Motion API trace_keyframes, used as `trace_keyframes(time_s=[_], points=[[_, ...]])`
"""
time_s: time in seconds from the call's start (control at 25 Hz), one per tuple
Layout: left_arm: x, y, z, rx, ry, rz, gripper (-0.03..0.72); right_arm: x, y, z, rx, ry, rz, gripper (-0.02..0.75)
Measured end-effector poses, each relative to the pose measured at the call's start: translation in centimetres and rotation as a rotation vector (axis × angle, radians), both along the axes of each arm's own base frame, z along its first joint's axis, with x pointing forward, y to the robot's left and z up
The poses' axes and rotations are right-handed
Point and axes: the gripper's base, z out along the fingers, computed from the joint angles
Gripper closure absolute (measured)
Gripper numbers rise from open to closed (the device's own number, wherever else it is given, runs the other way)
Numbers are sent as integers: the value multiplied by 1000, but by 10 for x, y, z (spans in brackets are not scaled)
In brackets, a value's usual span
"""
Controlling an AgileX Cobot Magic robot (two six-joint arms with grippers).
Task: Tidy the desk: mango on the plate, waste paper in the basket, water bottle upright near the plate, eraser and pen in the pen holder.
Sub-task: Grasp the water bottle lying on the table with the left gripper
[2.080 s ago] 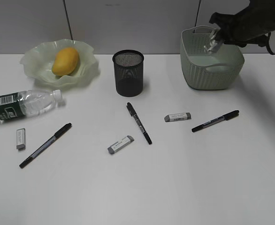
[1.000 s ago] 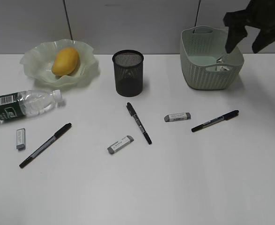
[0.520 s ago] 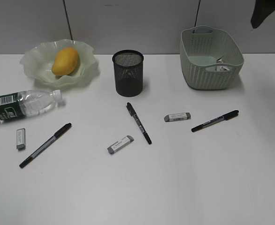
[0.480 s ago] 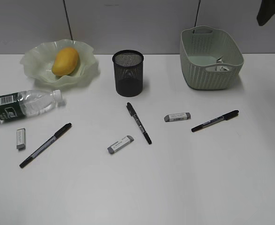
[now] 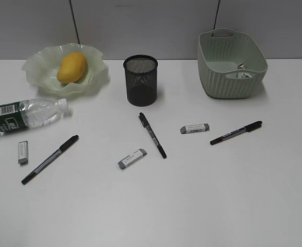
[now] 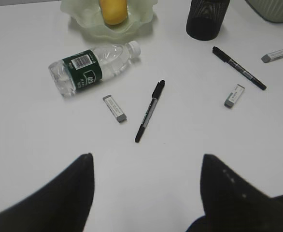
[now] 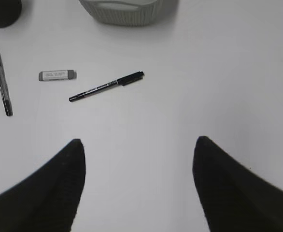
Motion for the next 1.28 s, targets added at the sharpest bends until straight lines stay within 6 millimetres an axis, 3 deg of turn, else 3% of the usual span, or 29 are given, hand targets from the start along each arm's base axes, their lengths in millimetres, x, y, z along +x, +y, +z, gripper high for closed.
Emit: trace_keyframes(time_s=[0.28,0.68,0.84,1.04,1.28], points=[[0,0,0,0,0,0,171,-95,-12,1,34,-314,-4,195],[0,0,0,0,-1,0,171,-178,-21,-45,47,-420,-3,195],[0,0,0,-1,-5,0,181,-200,-24,-72,42,-374,-2,195],[3,0,5,-14,-59,5,185,-211,-25,-99,40,-318,-5,196],[11,-1,18,-49,-212,22,186,-211,-25,-102,39,-308,-5,196]])
